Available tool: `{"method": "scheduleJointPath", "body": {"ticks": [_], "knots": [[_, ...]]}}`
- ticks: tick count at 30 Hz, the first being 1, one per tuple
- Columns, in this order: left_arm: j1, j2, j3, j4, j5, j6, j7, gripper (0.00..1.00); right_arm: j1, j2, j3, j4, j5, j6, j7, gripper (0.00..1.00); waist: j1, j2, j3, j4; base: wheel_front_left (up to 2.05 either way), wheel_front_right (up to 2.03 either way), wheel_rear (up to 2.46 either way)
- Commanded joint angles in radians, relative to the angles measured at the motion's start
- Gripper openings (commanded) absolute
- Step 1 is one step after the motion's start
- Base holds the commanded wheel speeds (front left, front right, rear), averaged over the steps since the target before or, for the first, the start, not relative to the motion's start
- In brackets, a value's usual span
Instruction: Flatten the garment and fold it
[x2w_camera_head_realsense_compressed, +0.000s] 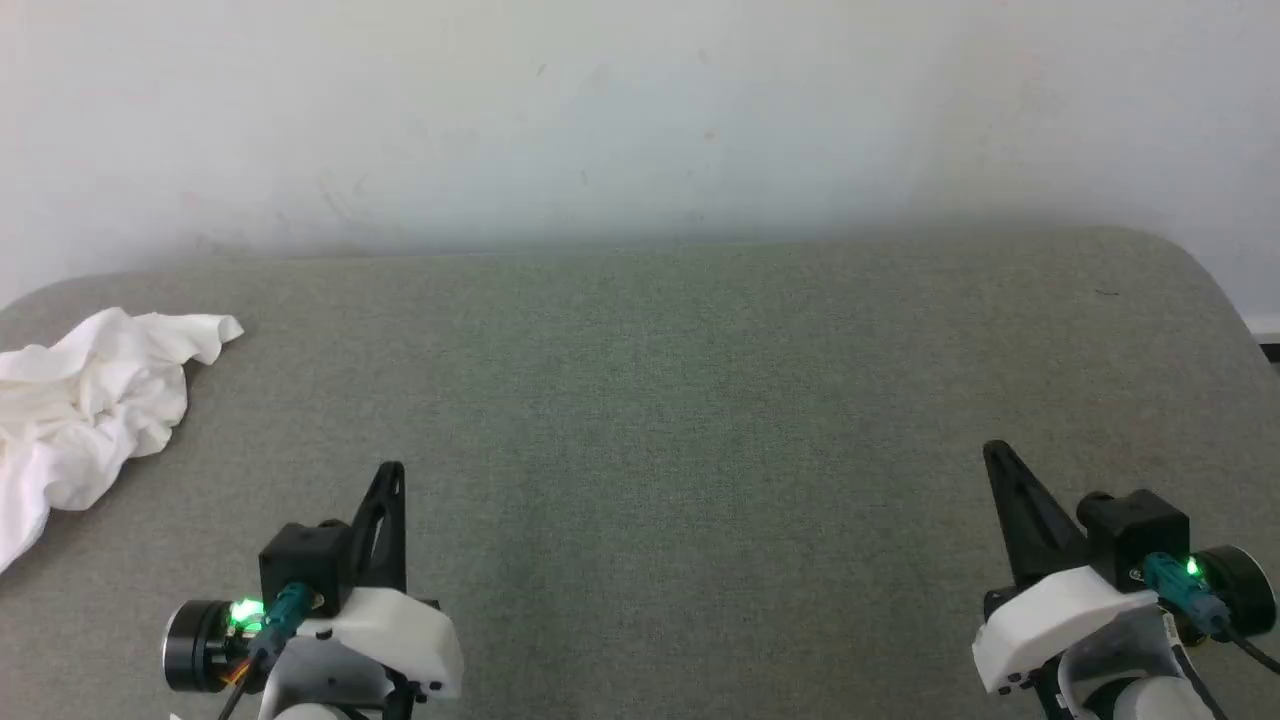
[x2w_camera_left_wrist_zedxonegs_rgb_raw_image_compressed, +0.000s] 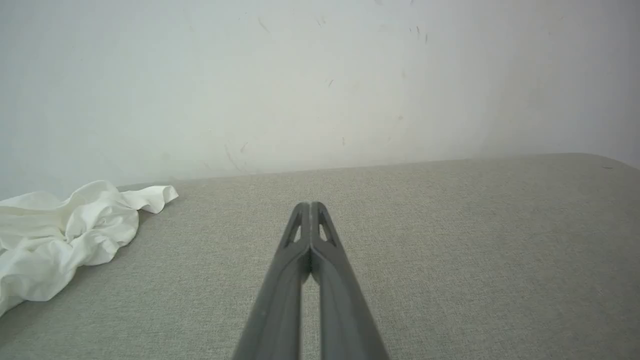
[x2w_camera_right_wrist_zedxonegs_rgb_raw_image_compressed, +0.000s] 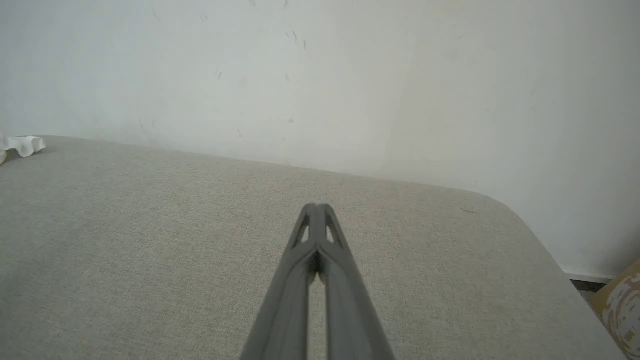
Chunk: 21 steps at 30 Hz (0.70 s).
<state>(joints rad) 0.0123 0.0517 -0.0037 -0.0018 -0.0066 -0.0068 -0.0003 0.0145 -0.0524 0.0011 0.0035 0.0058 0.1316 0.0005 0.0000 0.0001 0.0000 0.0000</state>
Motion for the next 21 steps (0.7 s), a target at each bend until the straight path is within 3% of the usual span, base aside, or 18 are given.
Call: {"method": "scheduleJointPath", "body": {"ticks": [1,21], "knots": [[-0.012,-0.001,0.004,0.002,0.007,0.007,0.000,0.00,-0.015,0.002,-0.001,-0.004,-0.006,-0.001,0.000,0.00,0.0000,-0.0001,0.000,0.000,0.00,0.00,0.00],[-0.012,-0.001,0.004,0.002,0.007,0.007,0.000,0.00,-0.015,0.002,-0.001,-0.004,-0.006,-0.001,0.000,0.00,0.0000,-0.0001,0.000,0.000,0.00,0.00,0.00]]}}
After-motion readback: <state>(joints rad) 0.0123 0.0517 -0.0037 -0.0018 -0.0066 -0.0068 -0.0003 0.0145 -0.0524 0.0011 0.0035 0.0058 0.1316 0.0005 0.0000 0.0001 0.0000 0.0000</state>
